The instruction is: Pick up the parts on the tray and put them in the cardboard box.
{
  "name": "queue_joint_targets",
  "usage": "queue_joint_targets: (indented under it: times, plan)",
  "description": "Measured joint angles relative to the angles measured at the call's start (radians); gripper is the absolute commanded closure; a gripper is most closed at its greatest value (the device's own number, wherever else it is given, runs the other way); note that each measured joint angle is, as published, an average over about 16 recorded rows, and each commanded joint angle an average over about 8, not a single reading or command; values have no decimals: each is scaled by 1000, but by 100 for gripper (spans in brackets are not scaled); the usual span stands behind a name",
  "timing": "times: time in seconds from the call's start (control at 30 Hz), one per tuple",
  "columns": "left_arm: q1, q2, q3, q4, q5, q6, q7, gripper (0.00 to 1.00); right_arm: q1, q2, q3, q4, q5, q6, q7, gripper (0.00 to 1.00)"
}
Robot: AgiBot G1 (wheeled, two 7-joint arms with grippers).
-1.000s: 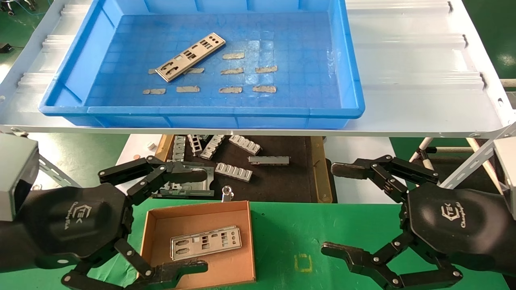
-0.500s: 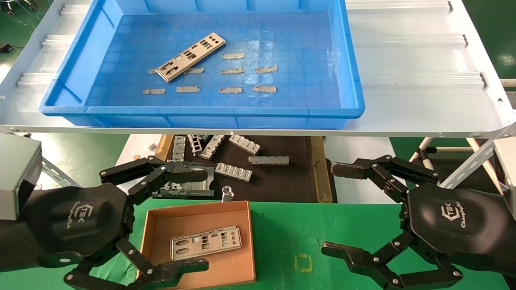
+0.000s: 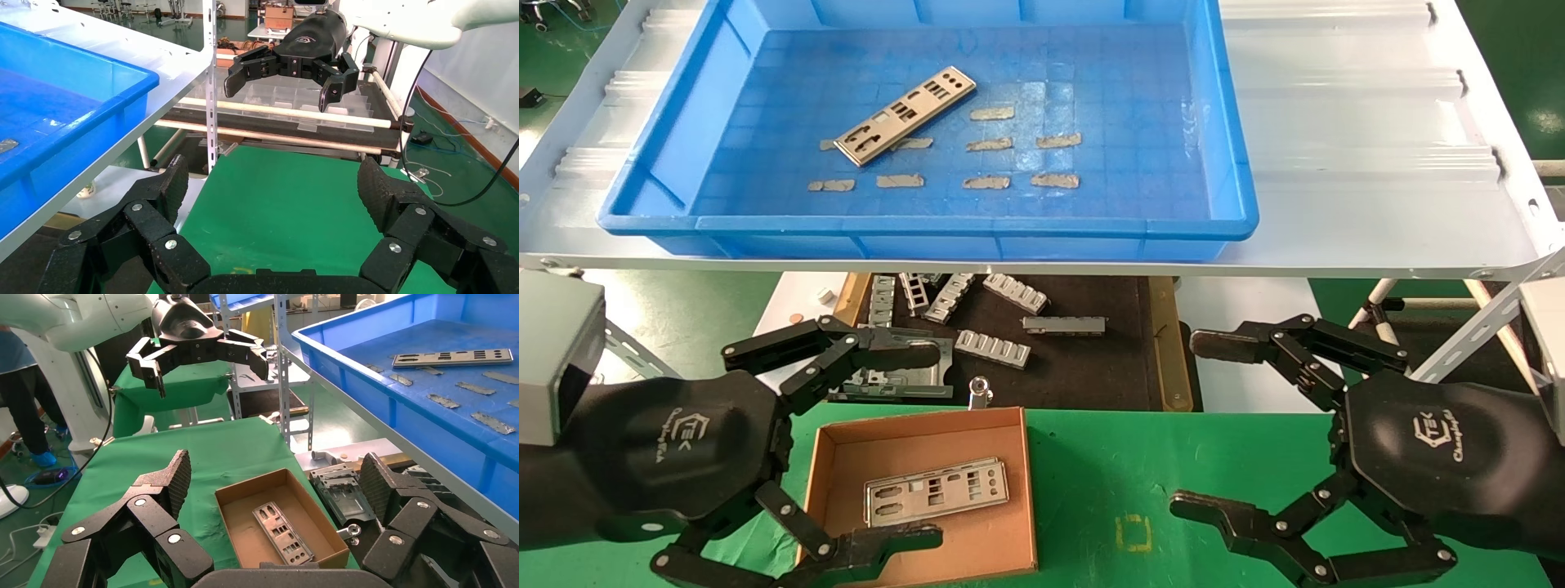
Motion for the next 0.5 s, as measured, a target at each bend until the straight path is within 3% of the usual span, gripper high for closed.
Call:
queue_joint_targets:
  times: [0.5]
  plan:
    - [0,0,1,1,0,0,0,0,0,0,0,0,0,0,0,0]
